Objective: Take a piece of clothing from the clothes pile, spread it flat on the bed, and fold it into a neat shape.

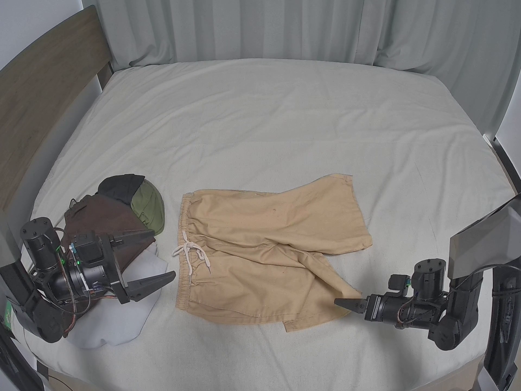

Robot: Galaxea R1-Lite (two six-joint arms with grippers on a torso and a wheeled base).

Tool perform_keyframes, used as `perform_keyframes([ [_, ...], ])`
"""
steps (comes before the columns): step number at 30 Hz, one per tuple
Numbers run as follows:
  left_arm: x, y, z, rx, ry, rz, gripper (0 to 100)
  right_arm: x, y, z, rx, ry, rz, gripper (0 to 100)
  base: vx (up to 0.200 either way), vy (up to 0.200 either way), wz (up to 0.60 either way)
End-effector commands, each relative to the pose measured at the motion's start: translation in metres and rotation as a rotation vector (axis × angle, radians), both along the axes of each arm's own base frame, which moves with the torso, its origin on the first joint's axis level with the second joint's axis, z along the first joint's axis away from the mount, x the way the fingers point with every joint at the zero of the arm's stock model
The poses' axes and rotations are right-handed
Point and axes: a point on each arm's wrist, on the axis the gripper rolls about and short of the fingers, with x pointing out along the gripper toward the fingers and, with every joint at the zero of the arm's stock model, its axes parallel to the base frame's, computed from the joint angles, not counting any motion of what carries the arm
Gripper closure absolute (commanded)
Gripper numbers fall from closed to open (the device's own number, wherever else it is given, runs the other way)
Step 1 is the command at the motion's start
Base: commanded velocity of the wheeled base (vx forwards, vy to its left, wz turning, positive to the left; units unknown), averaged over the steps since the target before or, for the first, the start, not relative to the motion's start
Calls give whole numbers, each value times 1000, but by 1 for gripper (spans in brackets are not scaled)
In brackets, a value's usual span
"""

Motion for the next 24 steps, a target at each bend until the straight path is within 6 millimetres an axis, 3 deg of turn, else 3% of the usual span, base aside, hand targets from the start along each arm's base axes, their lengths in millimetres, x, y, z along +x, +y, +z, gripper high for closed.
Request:
perform_keyframes([
  [1,0,0,-1,0,4,-1,0,9,6,-7,34,23,-16,0,0,0,0],
  [15,1,0,-4,3,10,-2,0,19,5,9,85,-29,-78,0,0,0,0],
  [16,1,0,-4,3,10,-2,0,19,5,9,85,-29,-78,100,0,0,0],
  [24,1,0,-4,4,13,-2,0,23,4,11,76,-51,-105,100,0,0,0],
])
